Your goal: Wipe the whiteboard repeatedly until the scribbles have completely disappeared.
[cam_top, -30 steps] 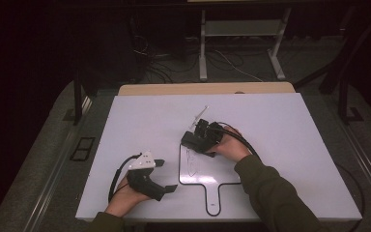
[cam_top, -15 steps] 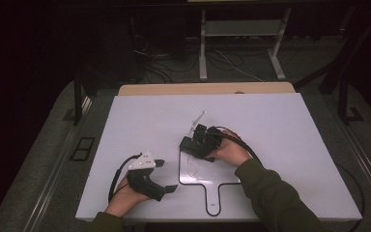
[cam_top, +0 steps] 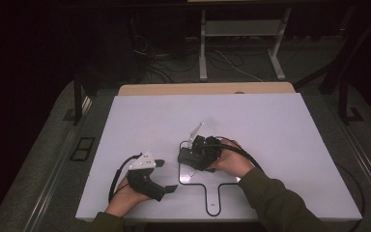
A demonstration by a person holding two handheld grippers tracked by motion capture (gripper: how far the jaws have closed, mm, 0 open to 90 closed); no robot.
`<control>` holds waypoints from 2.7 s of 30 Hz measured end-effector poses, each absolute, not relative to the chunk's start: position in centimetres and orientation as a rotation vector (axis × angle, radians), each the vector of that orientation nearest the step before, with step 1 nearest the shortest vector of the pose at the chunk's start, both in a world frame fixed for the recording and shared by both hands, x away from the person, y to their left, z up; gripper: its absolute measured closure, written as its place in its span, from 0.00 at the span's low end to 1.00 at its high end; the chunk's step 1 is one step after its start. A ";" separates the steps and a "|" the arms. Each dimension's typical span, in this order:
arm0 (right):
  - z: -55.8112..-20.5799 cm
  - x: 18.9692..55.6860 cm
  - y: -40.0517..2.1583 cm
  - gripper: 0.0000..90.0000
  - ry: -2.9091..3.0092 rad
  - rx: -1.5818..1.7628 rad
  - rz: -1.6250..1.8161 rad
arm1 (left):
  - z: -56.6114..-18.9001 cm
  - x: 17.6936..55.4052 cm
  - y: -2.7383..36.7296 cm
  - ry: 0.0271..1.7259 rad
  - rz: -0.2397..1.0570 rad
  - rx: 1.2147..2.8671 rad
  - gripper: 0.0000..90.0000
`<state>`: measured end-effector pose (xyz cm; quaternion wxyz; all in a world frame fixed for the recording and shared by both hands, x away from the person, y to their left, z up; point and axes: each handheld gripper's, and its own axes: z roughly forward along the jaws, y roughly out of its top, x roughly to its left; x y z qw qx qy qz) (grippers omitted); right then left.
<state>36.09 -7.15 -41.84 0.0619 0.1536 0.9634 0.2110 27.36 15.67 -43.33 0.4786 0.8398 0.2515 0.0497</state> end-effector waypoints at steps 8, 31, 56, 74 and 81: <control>-41.8 34.3 -7.0 0.43 2.928 0.404 0.640 | -43.3 27.4 15.7 0.613 0.125 2.054 0.00; -41.7 36.1 -6.2 0.43 2.924 0.457 0.610 | -43.3 27.4 15.7 0.611 0.126 2.055 0.00; -41.8 42.4 -6.9 0.43 2.850 0.666 0.580 | -43.3 27.3 15.7 0.609 0.123 2.054 0.00; -41.7 42.0 -6.3 0.43 2.849 0.640 0.562 | -43.3 27.3 15.7 0.606 0.124 2.057 0.00; -41.7 42.7 -7.1 0.43 2.823 0.713 0.554 | -43.3 27.3 15.7 0.604 0.125 2.056 0.00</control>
